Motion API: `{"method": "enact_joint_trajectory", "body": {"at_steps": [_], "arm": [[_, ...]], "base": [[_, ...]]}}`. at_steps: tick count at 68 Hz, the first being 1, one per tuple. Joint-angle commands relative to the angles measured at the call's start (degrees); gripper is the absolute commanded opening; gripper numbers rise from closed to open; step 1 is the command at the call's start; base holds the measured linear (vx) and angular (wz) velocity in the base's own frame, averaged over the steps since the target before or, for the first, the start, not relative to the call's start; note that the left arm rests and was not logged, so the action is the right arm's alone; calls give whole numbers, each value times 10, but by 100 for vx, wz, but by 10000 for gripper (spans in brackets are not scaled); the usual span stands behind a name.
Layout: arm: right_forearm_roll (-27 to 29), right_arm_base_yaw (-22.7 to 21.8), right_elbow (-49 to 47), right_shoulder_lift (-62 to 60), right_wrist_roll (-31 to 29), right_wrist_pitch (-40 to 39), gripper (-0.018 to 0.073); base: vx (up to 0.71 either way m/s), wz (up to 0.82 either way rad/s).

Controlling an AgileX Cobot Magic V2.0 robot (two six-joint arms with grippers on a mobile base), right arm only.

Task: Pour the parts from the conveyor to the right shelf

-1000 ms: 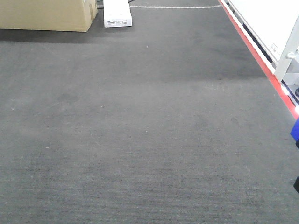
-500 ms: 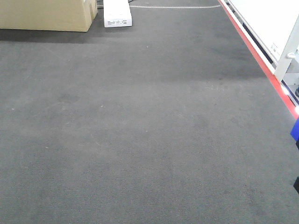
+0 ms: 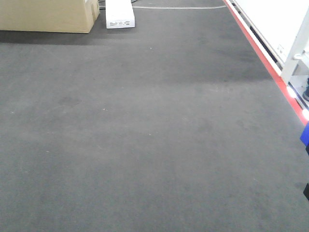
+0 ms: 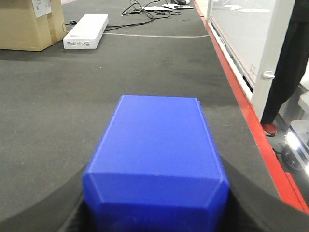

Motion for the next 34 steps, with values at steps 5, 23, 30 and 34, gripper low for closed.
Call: {"method": "enact_joint_trajectory", "body": {"at_steps": [5, 23, 30, 34], "arm": [[0, 0, -16, 5, -1, -50, -6], [0, 0, -16, 5, -1, -50, -6], [0, 0, -16, 5, -1, -50, -6], [0, 0, -16, 5, -1, -50, -6]], "base": [[-8, -9], [-21, -17], [-29, -22], [-31, -28]]}}
